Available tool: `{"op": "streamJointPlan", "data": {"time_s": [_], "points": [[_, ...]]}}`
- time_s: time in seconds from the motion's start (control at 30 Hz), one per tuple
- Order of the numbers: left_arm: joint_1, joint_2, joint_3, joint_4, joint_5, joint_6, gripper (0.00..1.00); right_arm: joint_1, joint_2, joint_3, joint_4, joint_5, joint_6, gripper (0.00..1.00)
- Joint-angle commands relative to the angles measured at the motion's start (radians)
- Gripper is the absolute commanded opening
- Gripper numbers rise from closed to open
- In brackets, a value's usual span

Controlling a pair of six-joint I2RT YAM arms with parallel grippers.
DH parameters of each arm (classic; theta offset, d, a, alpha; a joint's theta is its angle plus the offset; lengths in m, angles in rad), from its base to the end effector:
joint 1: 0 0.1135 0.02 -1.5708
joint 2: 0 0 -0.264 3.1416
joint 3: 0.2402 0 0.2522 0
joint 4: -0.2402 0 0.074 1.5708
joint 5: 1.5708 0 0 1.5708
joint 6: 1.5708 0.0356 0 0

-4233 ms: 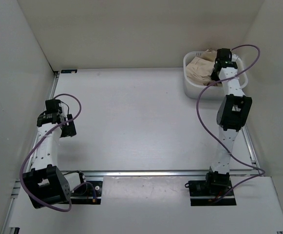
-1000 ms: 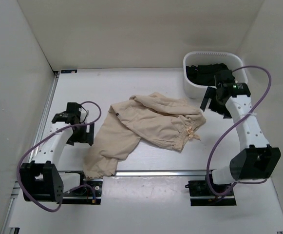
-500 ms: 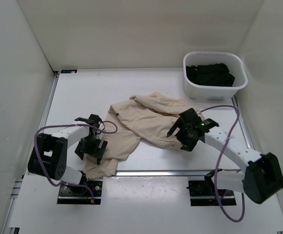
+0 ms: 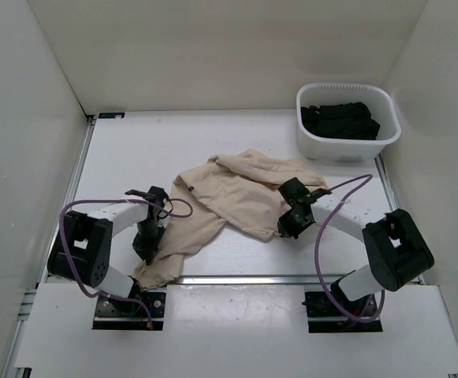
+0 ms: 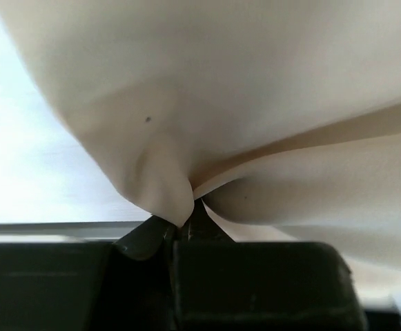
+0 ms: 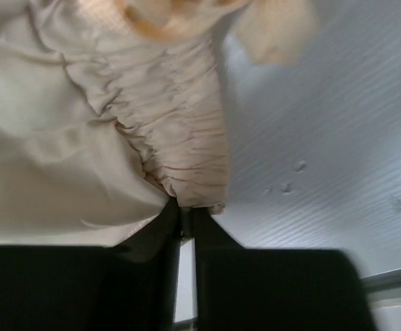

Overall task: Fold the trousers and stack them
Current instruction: Flatten the trousers out

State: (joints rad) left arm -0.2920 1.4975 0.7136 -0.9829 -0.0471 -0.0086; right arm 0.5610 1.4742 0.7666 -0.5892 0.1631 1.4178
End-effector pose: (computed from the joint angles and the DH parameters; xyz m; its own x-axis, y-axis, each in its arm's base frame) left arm 0.1874 -0.0546 0.1389 -0.9418 0.2742 0.1943 0.2883 0.9564 0.0478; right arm 0.2141 0.1277 0.1576 -0.6063 0.7708 -0.1957 0.7313 0.6371 0.2436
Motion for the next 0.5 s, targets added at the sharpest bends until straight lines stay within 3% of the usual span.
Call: {"op": "streamJointPlan", "data": {"time_s": [0.0, 0.13, 0.17, 0.37, 0.47], "points": [[0.011, -0.026, -0.002, 0.151, -0.238, 0.009, 0.14, -0.033, 0.057, -0.001, 0.014, 0.016, -0.006, 0.0], [0.184, -0.095, 0.125, 0.24, -0.489, 0.009, 0.14, -0.134, 0.023, 0.173, -0.07, 0.099, -0.236, 0.0], [0.223, -0.105, 0.227, 0.26, -0.532, 0.009, 0.14, -0.192, 0.012, 0.227, -0.092, 0.116, -0.285, 0.0], [0.479, -0.037, 0.72, 0.271, -0.543, 0.009, 0.14, -0.387, -0.08, 0.681, -0.323, 0.147, -0.611, 0.0], [0.54, -0.04, 0.768, 0.271, -0.533, 0.009, 0.14, -0.47, -0.161, 0.714, -0.38, 0.107, -0.674, 0.0]]}}
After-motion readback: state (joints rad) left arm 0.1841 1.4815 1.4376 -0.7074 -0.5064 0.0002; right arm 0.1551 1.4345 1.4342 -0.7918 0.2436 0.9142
